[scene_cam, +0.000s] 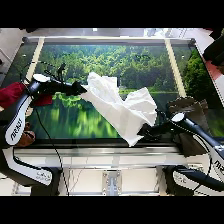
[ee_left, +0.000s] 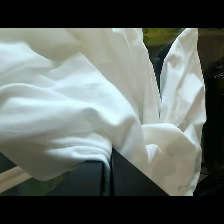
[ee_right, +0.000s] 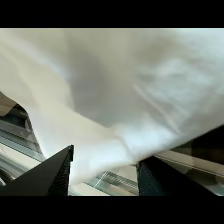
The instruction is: Fold the shirts.
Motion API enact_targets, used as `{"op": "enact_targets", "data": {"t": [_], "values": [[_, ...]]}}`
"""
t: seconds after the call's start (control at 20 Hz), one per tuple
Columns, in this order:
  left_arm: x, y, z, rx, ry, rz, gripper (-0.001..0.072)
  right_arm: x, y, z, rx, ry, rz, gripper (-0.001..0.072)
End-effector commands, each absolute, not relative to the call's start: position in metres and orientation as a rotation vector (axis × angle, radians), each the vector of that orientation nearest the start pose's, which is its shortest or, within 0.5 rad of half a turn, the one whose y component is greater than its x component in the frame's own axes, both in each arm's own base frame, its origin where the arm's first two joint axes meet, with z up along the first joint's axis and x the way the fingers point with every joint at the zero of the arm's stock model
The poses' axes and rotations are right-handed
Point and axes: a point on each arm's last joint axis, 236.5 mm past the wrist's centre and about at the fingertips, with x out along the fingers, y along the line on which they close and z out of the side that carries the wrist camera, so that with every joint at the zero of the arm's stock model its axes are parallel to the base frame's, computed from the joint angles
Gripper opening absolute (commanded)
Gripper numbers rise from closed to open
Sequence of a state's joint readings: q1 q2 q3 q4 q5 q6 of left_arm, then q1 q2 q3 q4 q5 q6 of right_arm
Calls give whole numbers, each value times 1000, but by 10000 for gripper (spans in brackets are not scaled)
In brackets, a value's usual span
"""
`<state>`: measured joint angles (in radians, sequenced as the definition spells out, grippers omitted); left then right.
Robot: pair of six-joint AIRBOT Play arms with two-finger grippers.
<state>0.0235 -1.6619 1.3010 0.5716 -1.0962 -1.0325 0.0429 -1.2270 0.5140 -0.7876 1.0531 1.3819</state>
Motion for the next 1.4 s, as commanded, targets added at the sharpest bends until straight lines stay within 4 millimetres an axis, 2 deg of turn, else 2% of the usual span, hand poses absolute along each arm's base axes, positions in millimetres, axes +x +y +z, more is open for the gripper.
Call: {"op": "enact_targets", "data": {"t": [0.0,0.05,0.1,0.15,0.2,0.3,0.4,0.5,0.55,0.65,0.75,0.85,0.9,0.95,1.05,1.1,1.15,1.25,1.35], "values": [[461,-166,-7,-573,1122,-683,13,216,170,-113,672,1639,328,357],[461,-166,-7,-573,1122,-683,14,216,173,-113,669,1636,334,253],[460,-166,-7,-573,1123,-684,14,219,176,-111,682,1624,343,72],[458,-167,-6,-575,1128,-691,13,222,181,-106,689,1603,373,9],[455,-167,-3,-576,1134,-702,13,228,187,-95,685,1567,430,9],[449,-160,17,-579,1121,-721,12,240,196,-57,648,1483,541,8],[444,-142,62,-558,1039,-727,11,249,197,3,519,1358,657,8],[424,-119,128,-506,920,-731,11,252,182,74,359,1194,669,8],[406,-108,162,-467,860,-734,11,249,170,116,276,1089,647,9],[356,-90,233,-362,712,-707,12,230,144,199,164,866,581,9],[314,-74,300,-248,494,-589,11,209,127,290,183,568,515,8],[276,-60,366,-142,239,-413,9,185,119,369,193,287,516,7],[254,-54,396,-88,115,-316,7,174,116,398,195,191,517,7],[235,-48,416,-23,39,-221,6,168,112,416,188,137,510,7],[215,-46,432,72,15,-122,6,176,102,435,158,91,466,6],[216,-47,432,73,29,-128,6,190,96,436,137,95,429,6],[224,-48,428,36,57,-174,6,208,90,429,119,124,392,5],[251,-49,406,-92,164,-331,6,256,82,396,79,248,322,5],[288,-31,375,-215,286,-427,6,311,82,353,41,389,290,5]]}}
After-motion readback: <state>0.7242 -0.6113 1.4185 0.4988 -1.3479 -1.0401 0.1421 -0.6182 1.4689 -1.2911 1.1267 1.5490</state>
